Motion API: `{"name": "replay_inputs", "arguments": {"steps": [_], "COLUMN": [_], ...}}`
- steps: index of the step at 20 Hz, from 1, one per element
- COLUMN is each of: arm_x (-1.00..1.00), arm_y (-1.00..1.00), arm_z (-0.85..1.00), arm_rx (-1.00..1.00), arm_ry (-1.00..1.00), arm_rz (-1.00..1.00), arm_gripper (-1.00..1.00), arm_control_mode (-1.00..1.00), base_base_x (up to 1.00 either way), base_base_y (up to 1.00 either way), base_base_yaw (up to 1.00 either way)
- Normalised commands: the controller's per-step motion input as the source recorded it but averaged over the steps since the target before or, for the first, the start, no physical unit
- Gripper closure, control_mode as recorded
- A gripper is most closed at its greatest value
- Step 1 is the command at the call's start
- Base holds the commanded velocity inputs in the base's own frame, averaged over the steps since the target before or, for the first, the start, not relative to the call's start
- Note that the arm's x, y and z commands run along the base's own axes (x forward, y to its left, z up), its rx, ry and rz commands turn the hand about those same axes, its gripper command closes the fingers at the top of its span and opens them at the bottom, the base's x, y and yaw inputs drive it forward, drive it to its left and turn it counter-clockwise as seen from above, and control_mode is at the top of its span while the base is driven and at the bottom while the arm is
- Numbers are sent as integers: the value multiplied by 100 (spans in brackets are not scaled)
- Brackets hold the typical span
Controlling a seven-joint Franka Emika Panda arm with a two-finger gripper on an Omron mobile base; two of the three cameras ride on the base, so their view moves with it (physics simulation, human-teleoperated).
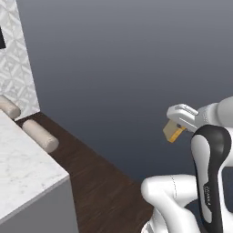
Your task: Start the toaster. Once the lever pops up, take the bread to the plate on the dining counter.
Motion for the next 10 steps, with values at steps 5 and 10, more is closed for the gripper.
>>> {"name": "replay_inputs", "arguments": {"steps": [5, 10], "arm_x": [0, 0], "arm_y": [0, 0], "arm_z": [0, 0], "arm_rx": [0, 0], "arm_ry": [0, 0], "arm_rz": [0, 0], "arm_gripper": [100, 100], "arm_control_mode": [100, 100], "base_base_x": [100, 100], "base_base_y": [-1, -7], "base_base_yaw": [39, 41]}}
